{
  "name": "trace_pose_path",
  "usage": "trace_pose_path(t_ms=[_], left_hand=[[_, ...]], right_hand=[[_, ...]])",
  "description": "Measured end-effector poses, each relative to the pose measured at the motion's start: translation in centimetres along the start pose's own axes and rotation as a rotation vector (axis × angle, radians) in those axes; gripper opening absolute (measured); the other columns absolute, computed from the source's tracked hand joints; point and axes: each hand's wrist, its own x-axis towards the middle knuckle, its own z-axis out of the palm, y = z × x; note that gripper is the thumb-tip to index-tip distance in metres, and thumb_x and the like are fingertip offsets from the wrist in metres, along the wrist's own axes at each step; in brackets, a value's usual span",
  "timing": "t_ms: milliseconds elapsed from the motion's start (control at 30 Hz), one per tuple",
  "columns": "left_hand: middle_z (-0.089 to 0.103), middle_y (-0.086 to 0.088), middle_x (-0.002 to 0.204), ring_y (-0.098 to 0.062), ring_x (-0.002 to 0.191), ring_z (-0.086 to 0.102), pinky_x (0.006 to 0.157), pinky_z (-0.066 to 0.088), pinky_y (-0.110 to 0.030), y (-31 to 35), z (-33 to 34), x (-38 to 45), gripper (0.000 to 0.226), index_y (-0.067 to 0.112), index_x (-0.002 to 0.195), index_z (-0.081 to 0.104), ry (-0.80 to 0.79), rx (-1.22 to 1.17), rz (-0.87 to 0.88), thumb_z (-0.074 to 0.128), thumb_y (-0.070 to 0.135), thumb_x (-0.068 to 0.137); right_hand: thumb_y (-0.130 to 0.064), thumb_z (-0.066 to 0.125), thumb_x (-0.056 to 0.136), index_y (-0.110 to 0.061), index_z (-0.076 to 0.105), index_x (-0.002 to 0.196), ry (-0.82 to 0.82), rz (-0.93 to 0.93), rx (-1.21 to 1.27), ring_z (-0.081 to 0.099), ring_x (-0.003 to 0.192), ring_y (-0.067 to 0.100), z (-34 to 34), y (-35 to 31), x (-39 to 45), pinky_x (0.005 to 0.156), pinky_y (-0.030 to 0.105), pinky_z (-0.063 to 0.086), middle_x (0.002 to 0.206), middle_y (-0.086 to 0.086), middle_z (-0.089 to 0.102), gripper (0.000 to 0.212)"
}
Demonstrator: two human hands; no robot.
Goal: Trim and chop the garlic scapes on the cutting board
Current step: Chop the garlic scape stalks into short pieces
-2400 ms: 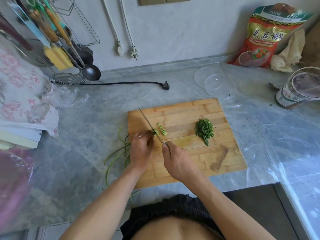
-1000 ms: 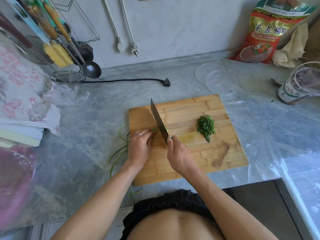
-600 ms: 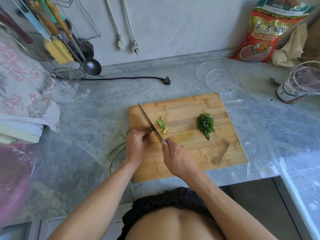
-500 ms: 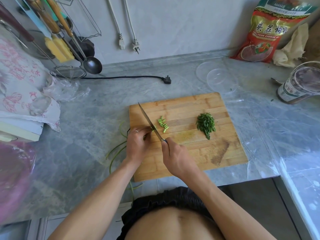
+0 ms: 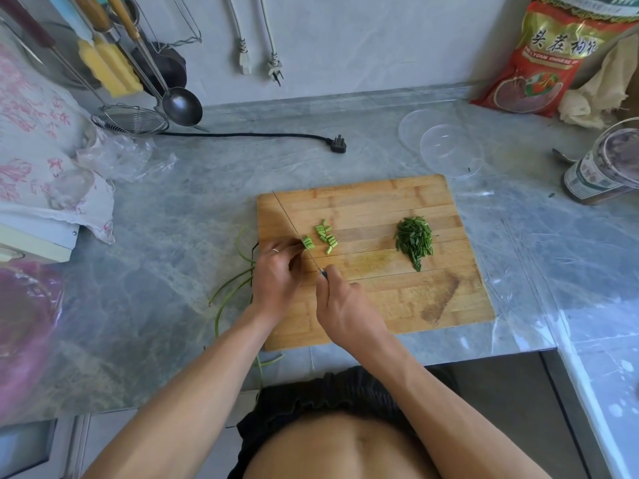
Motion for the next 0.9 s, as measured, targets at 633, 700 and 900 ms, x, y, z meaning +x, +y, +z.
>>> trace_pose_path(t_ms=[633,700,900], left_hand=[[0.074,-0.001,0.086,-0.017,0.079,0.064,0.070,0.042,-0.019,0.3,-0.5,0.2,0.019,0.011,0.094,0.077,0.046,-0.087,-0.147,0.070,-0.002,0.081],[0.072,-0.002,0.084,-0.016,0.077,0.063,0.070,0.046,-0.023,0.3,-0.7,0.0,0.011,0.008,0.089,0.076,0.053,-0.086,-0.131,0.072,0.000,0.083],[0.074,-0.004,0.089,-0.019,0.082,0.065,0.073,0.050,-0.029,0.0,-0.9,-0.1,0.007,0.005,0.091,0.078,0.011,0.005,-0.018,0.075,0.005,0.085]], right_hand=[[-0.036,0.027,0.105,-0.015,0.040,0.096,0.051,0.004,0.182,0.044,0.053,0.025,-0.3,0.8,-0.3,0.049,0.035,0.033,0.067,0.006,0.050,0.026],[-0.036,0.028,0.105,-0.014,0.042,0.093,0.069,0.022,0.246,0.047,0.057,0.026,-0.3,0.5,-0.2,0.052,0.035,0.035,0.070,0.008,0.053,0.029],[-0.039,0.028,0.104,-0.016,0.045,0.089,0.114,0.064,0.293,0.048,0.051,0.021,-0.6,0.9,0.1,0.047,0.033,0.034,0.064,0.004,0.054,0.032]])
